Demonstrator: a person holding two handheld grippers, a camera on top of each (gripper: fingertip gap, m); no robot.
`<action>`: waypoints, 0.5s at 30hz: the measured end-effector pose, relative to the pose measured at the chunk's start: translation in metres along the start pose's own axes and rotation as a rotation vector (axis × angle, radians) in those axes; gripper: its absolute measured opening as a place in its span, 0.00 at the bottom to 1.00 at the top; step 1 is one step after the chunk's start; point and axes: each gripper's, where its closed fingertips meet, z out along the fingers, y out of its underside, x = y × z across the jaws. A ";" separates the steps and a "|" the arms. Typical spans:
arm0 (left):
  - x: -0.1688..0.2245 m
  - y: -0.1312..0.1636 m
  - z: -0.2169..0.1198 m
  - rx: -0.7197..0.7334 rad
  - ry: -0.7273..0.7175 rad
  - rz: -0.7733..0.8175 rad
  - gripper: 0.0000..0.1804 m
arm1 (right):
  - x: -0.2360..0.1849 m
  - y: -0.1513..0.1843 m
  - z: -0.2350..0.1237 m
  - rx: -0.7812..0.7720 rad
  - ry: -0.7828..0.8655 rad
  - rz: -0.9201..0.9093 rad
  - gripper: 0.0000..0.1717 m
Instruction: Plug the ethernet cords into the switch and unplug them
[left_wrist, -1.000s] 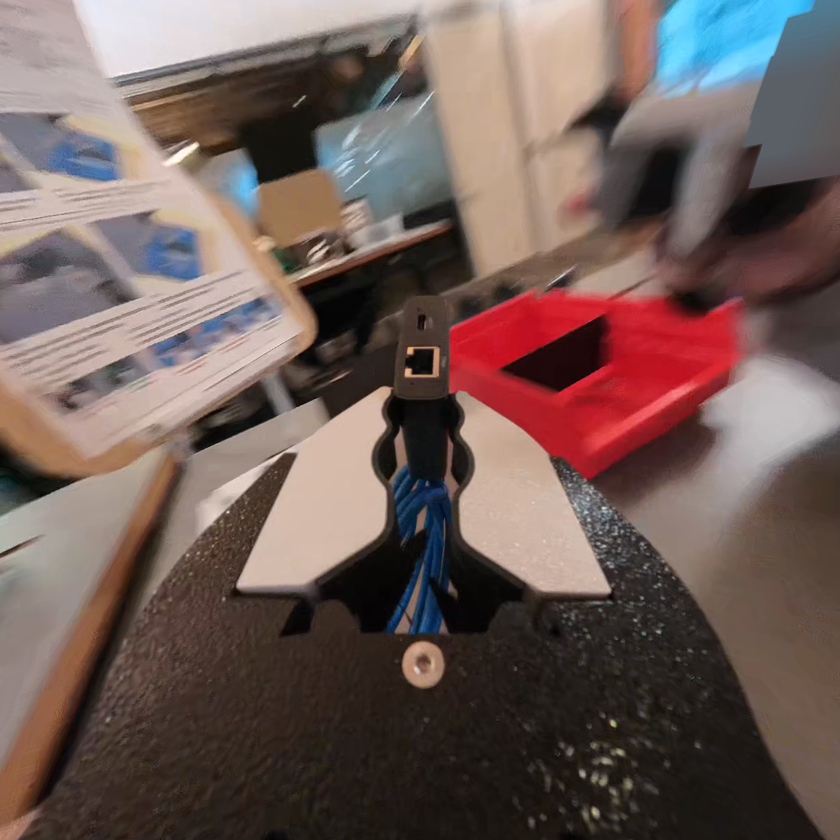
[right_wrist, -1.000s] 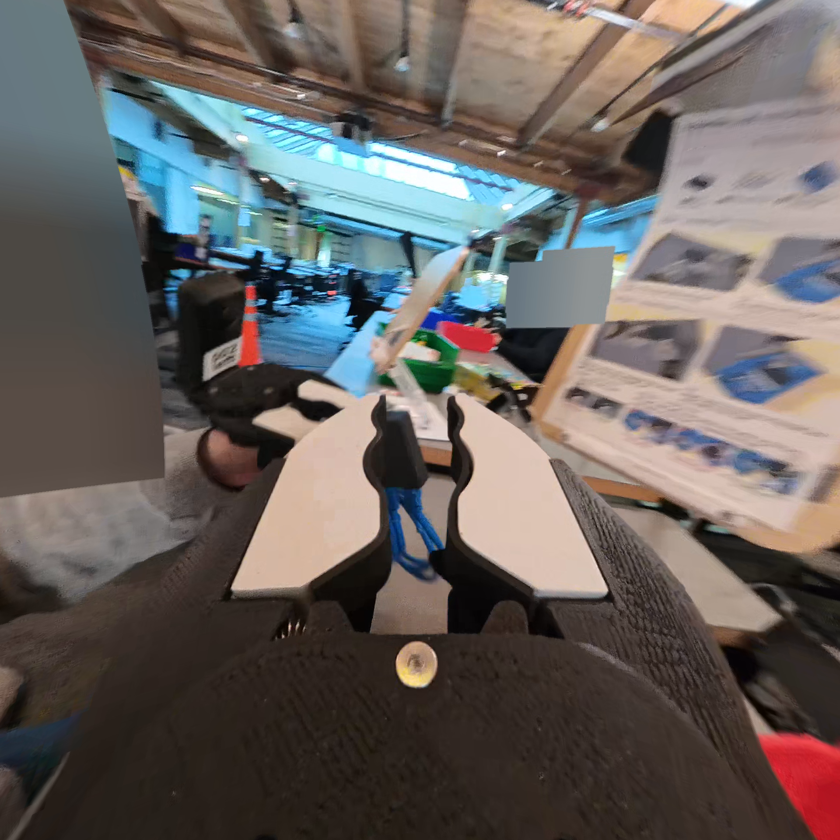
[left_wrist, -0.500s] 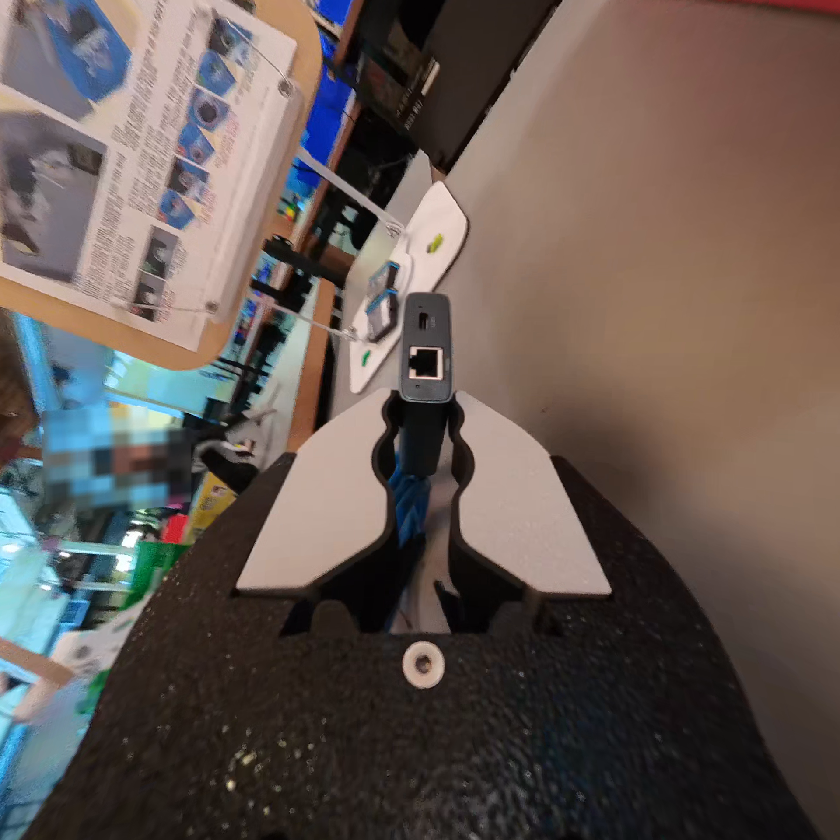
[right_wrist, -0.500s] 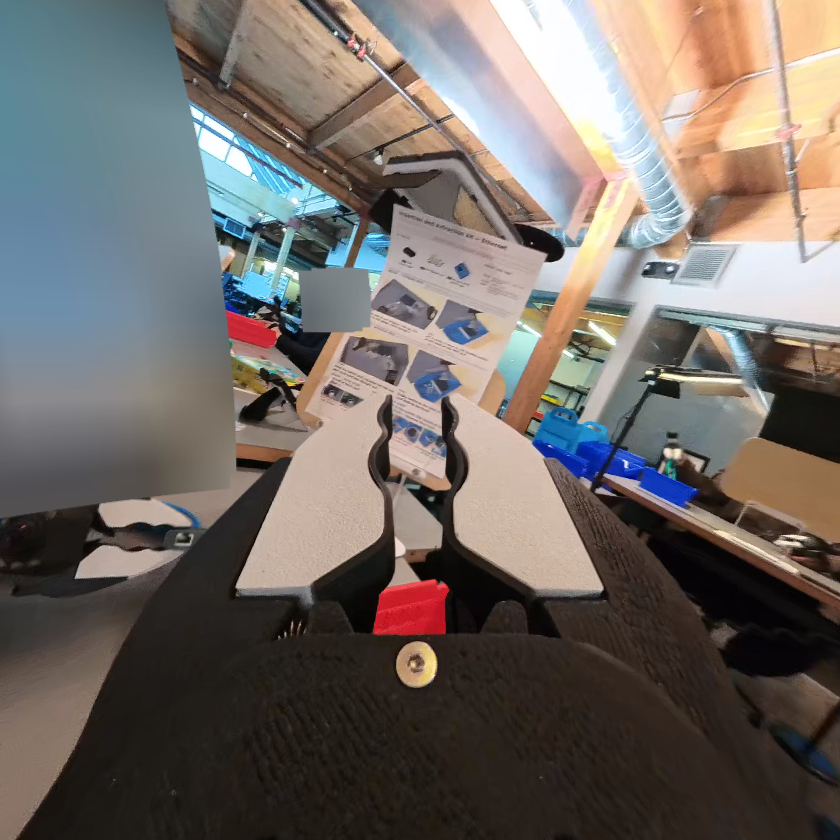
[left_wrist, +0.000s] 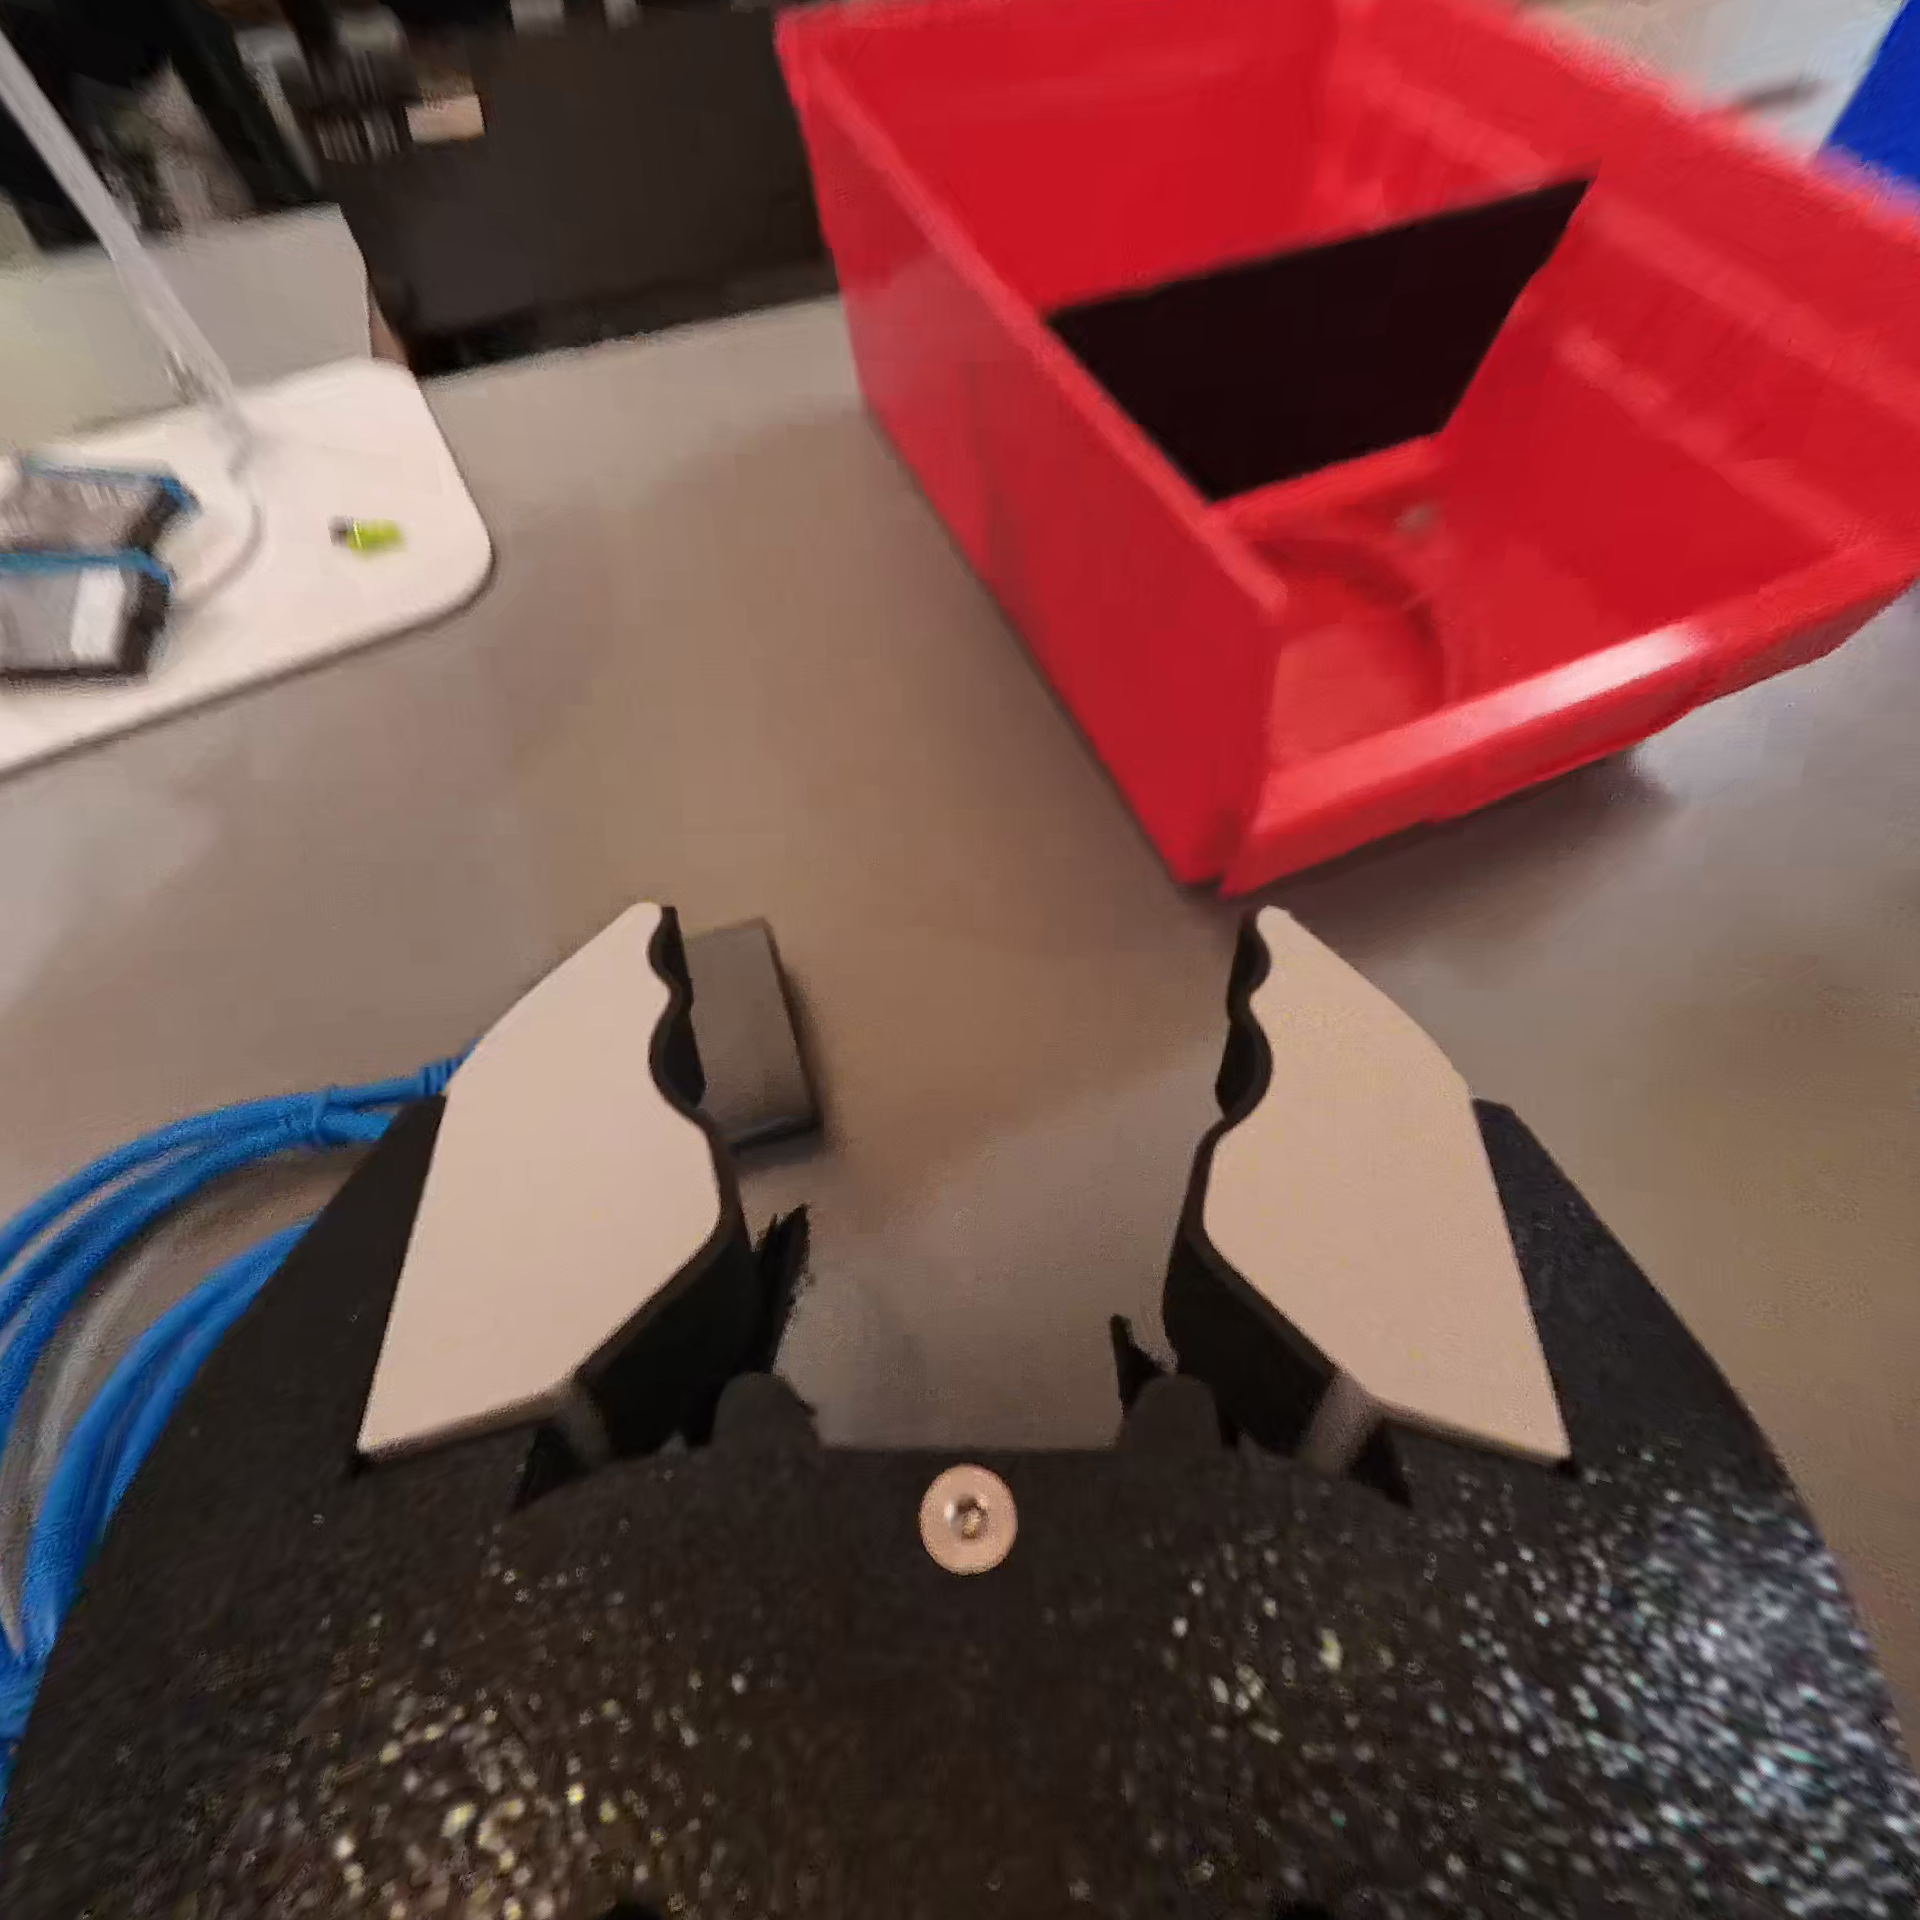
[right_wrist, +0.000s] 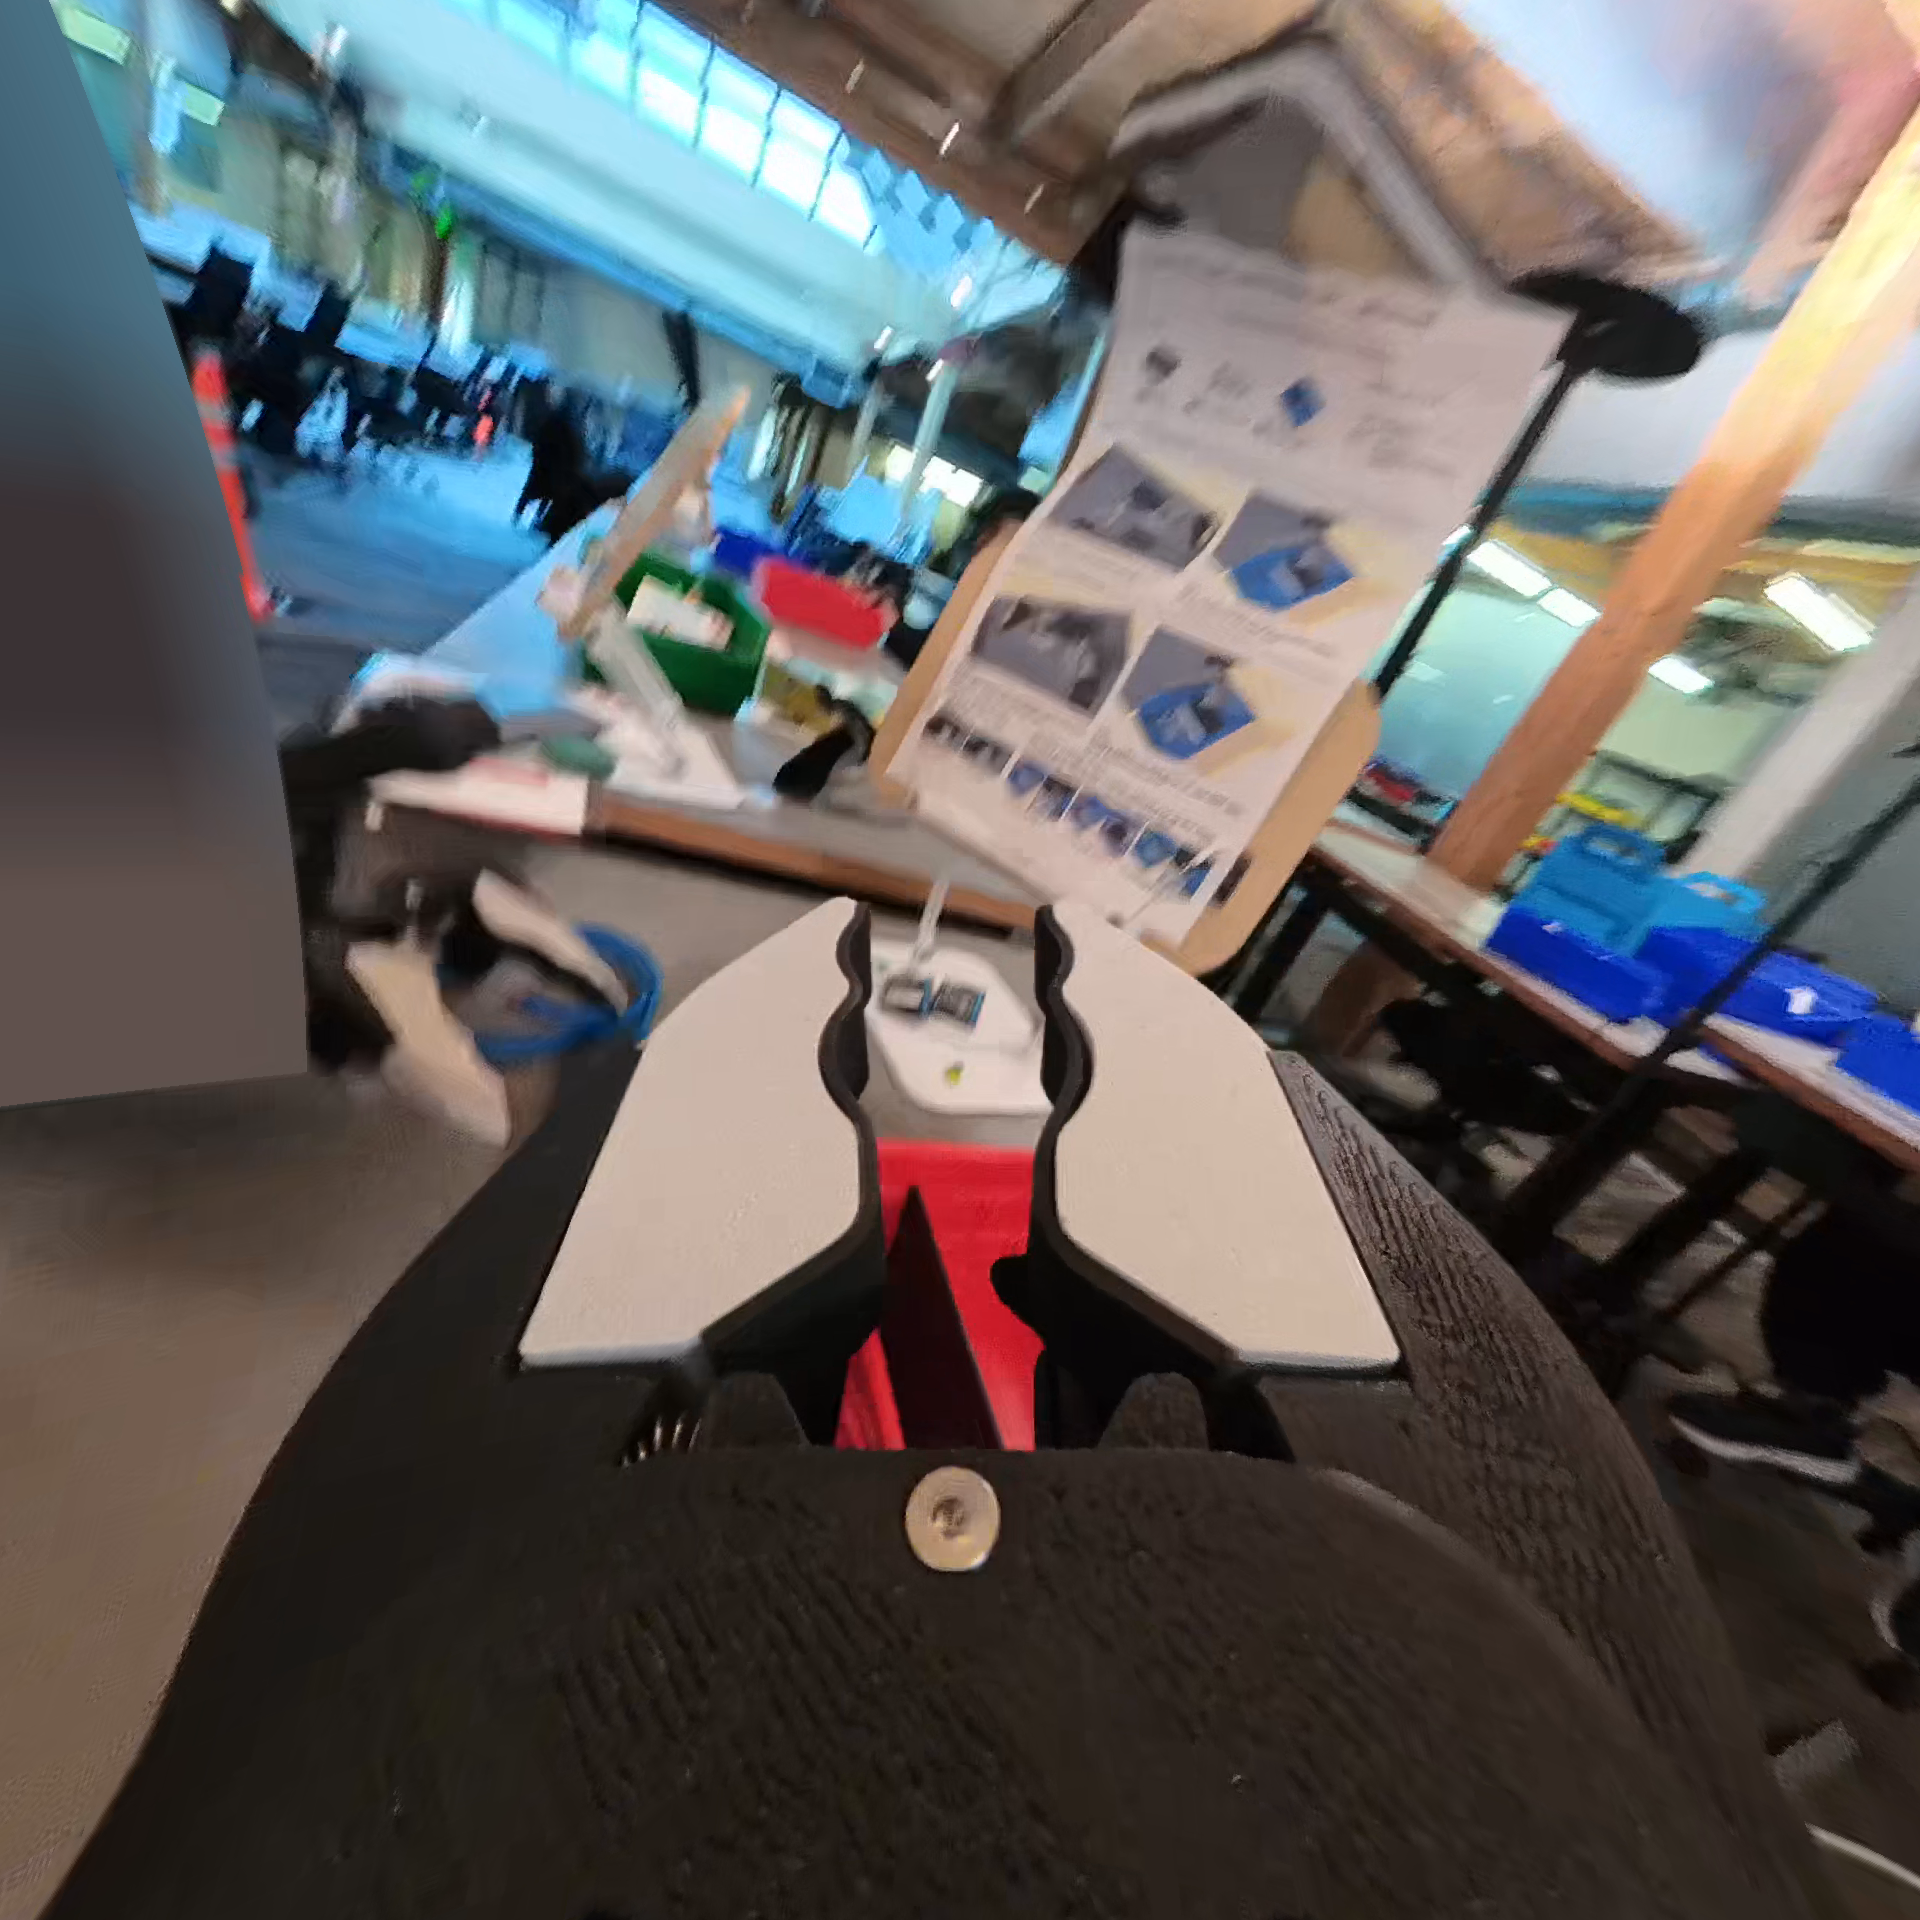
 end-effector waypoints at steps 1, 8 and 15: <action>0.006 -0.014 -0.005 0.049 0.011 0.016 0.54 | -0.003 0.014 0.001 -0.063 -0.041 -0.003 0.17; 0.096 -0.092 0.010 0.093 0.294 0.282 0.29 | 0.013 0.048 0.000 -0.223 0.020 -0.077 0.17; 0.161 -0.061 0.105 -0.463 0.501 0.365 0.29 | 0.037 0.030 -0.018 -0.145 0.151 -0.089 0.16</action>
